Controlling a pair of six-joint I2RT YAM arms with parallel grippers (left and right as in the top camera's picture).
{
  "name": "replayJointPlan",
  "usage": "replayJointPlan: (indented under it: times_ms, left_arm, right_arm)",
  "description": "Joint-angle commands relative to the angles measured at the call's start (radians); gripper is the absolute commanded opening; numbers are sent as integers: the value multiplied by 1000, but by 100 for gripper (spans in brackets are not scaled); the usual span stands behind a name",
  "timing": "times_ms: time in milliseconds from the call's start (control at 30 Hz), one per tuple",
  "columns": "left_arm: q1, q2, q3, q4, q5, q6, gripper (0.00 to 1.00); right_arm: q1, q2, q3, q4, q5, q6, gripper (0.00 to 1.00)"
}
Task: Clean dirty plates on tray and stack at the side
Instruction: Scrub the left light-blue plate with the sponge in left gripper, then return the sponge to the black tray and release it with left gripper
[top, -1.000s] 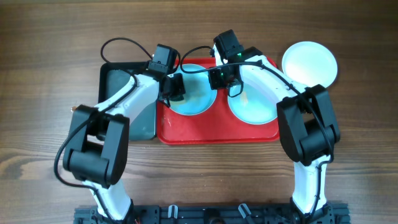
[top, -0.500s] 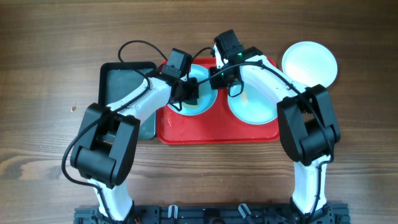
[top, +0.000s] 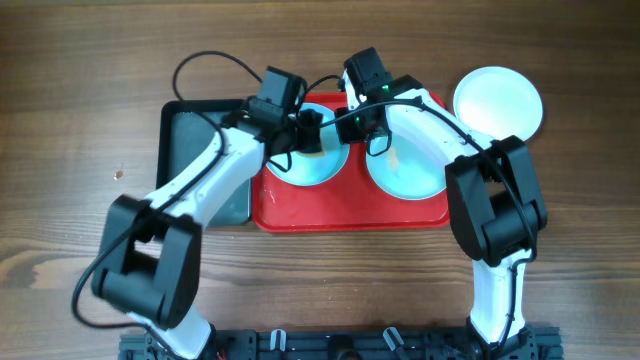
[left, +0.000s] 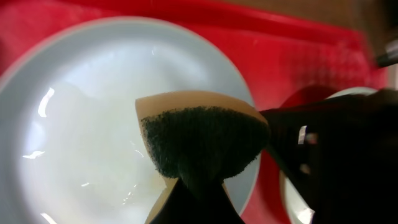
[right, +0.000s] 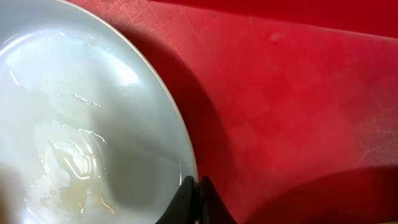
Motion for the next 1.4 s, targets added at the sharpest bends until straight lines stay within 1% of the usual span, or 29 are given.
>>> replayJointPlan:
  times_ms: [0,67,267,500,600,767,867,933,1133,1233,1300,1367]
  left_arm:
    - [-33,63,0,42,-9,-13,4]
    - [-45,86,0,60,-17,-14,4]
    - [-55,143,0,50,-162,-28,4]
    - [-55,140,0,-13,-295,-24,4]
    - [-47,103,2,-22,-305,-24,4]
    - [-2,-37,8,-32,-312,-22,4]
    - [59,-142,8,-107,-312,3,5]
    - [103,-174,8,-171,-312,24,5]
    - [261,-181,0,-385,-312,143,4]
    - [299,-181,-2,-439,-312,211,4]
    - [321,-181,-2,-473,-312,209,4]
    - [323,-181,-22,-459,-312,209,4]
  right_arm:
    - [8,22,-8,-1,-12,-17,4]
    - [8,22,-8,-1,-13,-17,4]
    - [8,22,-8,-1,-12,-17,4]
    - [8,22,-8,-1,-12,-18,4]
    - [8,22,-8,-1,-12,-21,4]
    - [8,22,-8,-2,-12,-20,4]
    - [8,22,-8,-2,-12,-21,4]
    - [8,22,-8,-2,-12,-21,4]
    - [8,22,-8,-1,-12,-21,4]
    - [8,22,-8,-2,-12,-21,4]
    - [8,22,-8,-1,-12,-21,4]
    - [8,22,-8,-1,-12,-21,4]
